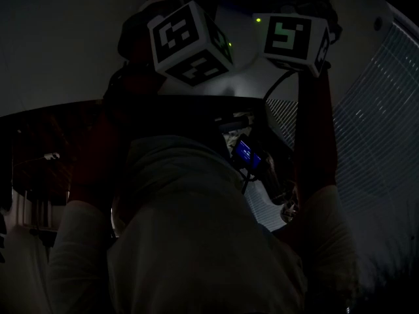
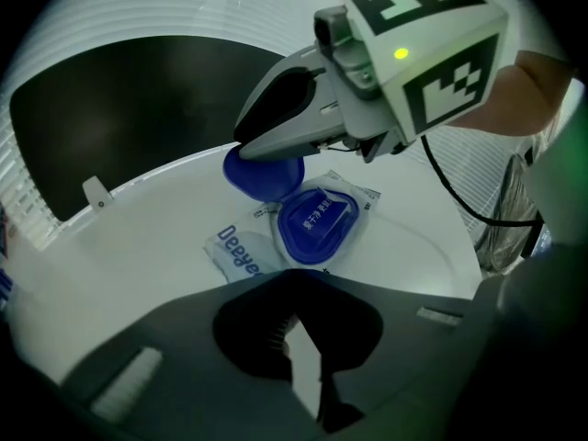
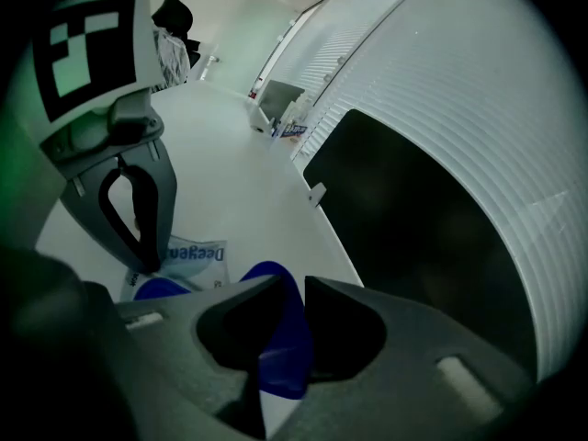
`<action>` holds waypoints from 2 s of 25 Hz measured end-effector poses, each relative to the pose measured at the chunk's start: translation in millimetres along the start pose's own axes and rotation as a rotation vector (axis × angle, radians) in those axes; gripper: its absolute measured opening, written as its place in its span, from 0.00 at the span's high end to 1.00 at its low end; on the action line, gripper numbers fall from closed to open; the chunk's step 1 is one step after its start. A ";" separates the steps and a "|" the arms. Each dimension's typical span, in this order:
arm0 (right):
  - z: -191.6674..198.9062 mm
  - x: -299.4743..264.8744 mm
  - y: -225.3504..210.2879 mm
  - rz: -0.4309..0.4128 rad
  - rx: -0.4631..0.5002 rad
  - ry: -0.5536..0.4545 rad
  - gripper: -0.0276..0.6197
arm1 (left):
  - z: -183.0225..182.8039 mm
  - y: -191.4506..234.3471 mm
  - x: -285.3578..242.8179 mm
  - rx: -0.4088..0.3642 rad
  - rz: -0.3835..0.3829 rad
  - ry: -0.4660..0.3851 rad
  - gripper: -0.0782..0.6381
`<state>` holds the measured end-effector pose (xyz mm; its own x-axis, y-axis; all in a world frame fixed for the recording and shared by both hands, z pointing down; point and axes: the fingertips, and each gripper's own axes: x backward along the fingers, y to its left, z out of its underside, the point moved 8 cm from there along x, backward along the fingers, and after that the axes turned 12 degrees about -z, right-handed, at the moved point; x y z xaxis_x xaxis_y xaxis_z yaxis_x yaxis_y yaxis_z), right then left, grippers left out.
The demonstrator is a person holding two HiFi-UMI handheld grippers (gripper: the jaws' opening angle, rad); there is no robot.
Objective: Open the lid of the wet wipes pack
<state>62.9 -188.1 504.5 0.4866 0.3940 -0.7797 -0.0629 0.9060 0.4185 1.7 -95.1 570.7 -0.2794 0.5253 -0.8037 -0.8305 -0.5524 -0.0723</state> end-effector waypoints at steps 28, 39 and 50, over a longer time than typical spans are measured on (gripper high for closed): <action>23.3 -42.6 9.1 0.002 -0.010 0.041 0.88 | 1.8 1.7 5.4 0.011 0.003 -0.010 0.89; -1.1 11.6 -16.3 0.098 -0.087 -0.061 0.89 | -26.1 19.5 37.0 0.090 -0.055 -0.098 0.89; -52.6 141.8 -48.1 0.244 -0.292 -0.247 0.95 | -101.1 44.9 141.9 0.088 -0.139 -0.299 0.89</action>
<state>89.1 -167.7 349.4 0.6184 0.5845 -0.5253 -0.4271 0.8111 0.3996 -26.5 -110.8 393.8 -0.2787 0.7656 -0.5798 -0.9052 -0.4111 -0.1077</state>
